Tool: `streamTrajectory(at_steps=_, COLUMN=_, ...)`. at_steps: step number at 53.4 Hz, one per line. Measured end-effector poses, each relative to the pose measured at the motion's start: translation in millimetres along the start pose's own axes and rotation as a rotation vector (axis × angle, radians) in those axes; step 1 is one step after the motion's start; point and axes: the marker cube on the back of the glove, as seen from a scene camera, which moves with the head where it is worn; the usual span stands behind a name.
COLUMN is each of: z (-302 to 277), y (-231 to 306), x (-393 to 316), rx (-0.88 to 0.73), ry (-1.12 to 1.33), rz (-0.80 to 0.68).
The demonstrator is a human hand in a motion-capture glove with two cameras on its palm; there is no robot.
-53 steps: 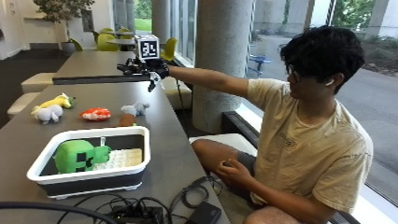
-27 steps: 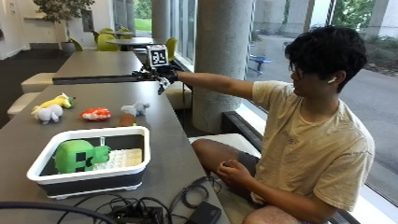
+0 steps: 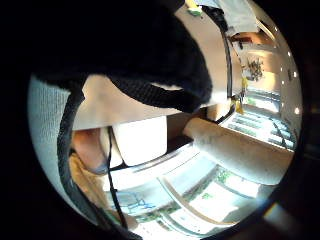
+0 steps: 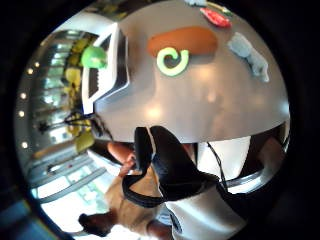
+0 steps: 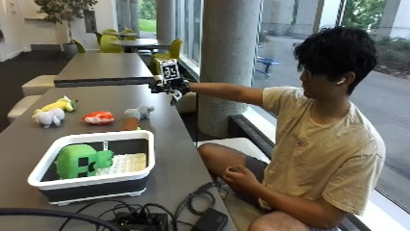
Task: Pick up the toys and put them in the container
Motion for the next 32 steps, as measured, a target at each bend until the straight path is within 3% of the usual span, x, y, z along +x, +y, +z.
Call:
streamTrajectory(at_steps=13, z=10.3, y=7.2, x=17.8, rx=0.027, ry=0.071, rz=0.101)
streamTrajectory(at_steps=32, z=23.1, y=1.5, x=18.4, rx=0.015, ry=0.039, rz=0.034)
